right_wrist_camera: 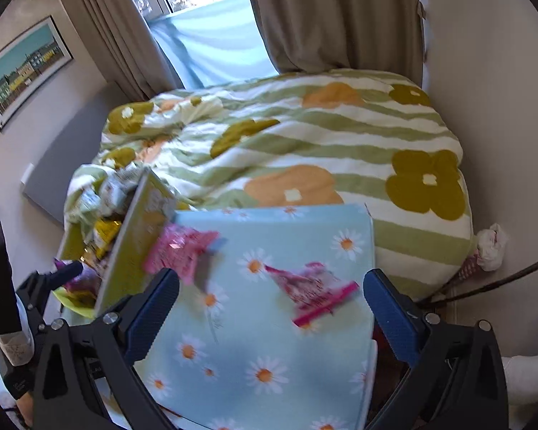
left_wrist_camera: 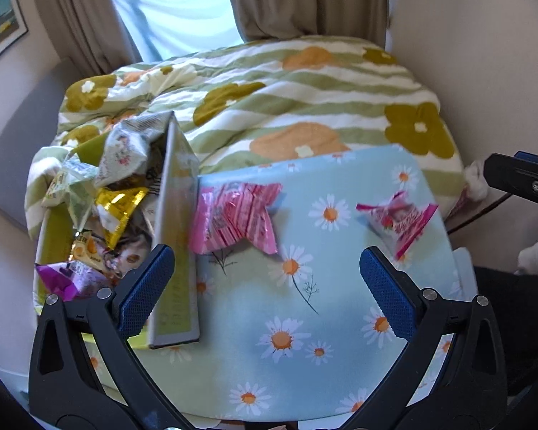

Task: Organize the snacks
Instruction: 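Move the left tool to the pink striped bag while the right tool approaches the pink-and-white bag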

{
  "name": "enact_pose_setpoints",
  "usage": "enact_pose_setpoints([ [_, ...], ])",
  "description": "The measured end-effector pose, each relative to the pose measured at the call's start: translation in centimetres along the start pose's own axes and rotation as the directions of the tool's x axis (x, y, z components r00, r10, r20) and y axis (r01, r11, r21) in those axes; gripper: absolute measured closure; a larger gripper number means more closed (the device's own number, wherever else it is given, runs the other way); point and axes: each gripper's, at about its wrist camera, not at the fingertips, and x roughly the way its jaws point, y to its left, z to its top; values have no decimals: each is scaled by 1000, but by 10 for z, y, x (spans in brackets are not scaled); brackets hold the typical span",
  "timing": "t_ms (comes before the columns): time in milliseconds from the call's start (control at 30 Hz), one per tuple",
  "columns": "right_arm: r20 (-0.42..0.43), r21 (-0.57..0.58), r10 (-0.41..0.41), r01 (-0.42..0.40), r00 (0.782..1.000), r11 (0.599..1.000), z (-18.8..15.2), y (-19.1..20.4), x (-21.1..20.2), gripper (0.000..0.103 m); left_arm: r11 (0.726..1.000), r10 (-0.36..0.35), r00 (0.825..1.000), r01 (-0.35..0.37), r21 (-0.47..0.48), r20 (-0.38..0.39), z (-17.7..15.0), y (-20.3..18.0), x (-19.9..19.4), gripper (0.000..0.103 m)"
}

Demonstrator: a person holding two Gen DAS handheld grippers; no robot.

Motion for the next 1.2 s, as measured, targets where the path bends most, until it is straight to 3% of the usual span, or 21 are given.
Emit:
enact_pose_setpoints([
  [200, -66, 26, 43, -42, 997, 999, -22, -37, 39, 0, 988, 127, 991, -123, 97, -37, -2, -31, 51, 1],
  [433, -98, -61, 48, -55, 994, 997, -32, -46, 85, 0, 964, 242, 968, -232, 132, -64, 4, -27, 111, 1],
  [733, -151, -249, 12, -50, 988, 967, -36, -35, 139, 0, 950, 289, 952, -273, 151, -96, 18, -16, 165, 1],
  [1033, -167, -290, -2, -47, 986, 956, -42, -38, 159, 0, 958, 277, 946, -258, 129, -169, 27, -3, 199, 1],
  [1100, -169, -305, -15, -38, 985, 952, -43, -38, 163, 0, 966, 252, 947, -236, 105, -197, 26, 3, 204, 13],
  [1133, -169, -311, -19, -35, 985, 950, -43, -38, 165, 1, 965, 256, 946, -240, 104, -199, 25, 5, 204, 25],
  [1200, -172, -317, -24, -32, 985, 948, -43, -37, 167, 1, 971, 237, 948, -222, 92, -214, 23, 9, 206, 31],
])
